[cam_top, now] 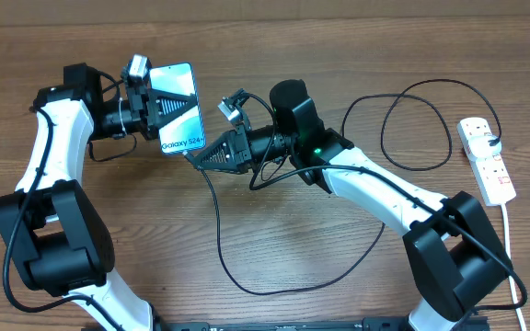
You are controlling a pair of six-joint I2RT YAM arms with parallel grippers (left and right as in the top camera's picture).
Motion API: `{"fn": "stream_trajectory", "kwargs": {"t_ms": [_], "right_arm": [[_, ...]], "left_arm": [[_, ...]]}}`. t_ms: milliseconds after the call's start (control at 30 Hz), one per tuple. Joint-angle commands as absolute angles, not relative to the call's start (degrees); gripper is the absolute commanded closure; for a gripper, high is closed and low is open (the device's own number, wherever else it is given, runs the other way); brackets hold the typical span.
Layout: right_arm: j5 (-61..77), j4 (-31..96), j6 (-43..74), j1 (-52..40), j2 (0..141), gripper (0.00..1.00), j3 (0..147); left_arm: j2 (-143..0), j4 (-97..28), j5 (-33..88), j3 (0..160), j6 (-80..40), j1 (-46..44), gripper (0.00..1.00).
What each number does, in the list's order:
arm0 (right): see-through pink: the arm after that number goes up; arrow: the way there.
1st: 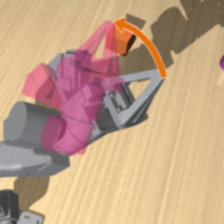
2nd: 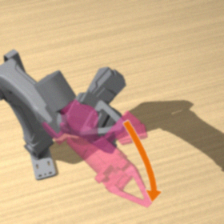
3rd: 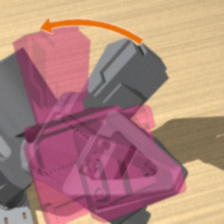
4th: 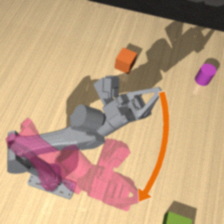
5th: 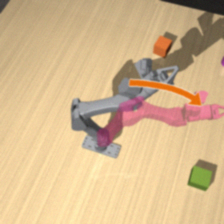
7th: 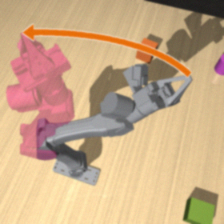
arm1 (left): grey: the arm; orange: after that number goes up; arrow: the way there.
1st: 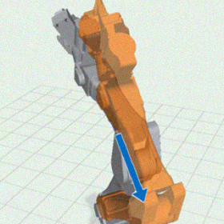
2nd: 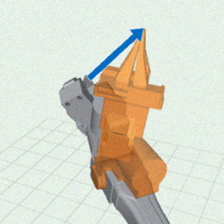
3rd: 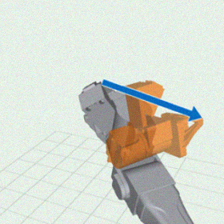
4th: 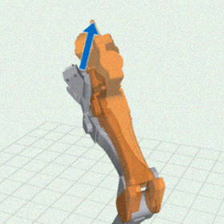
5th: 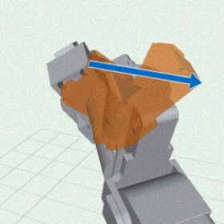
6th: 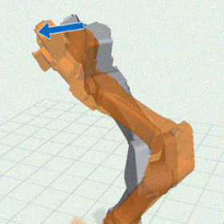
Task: Plug charger to phone and switch on socket
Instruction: 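Open the right gripper and pull it back from the phone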
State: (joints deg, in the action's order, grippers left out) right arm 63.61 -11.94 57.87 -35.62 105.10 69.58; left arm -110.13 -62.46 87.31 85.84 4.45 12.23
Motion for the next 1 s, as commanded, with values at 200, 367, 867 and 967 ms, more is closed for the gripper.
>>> {"fn": "stream_trajectory", "kwargs": {"t_ms": [200,367,867,967], "right_arm": [[56.29,13.82,35.75,-34.13,104.09,0.96,69.78],[32.73,35.81,27.7,-29.56,104.09,0.96,69.78],[0.03,54.57,28.99,-24.03,105.06,0.96,69.41],[0.03,54.37,30.17,-24.03,106.1,0.96,68.14]], "left_arm": [[-108.64,-57.58,69.84,86.37,-6.92,17.04,0.95],[-108.64,-58.0,69.84,86.37,-6.87,17.3,0.96],[-108.64,-58.37,67.31,86.37,-6.9,17.21,0.96],[-108.64,-58.5,67.33,86.37,-6.9,17.21,0.96]]}}
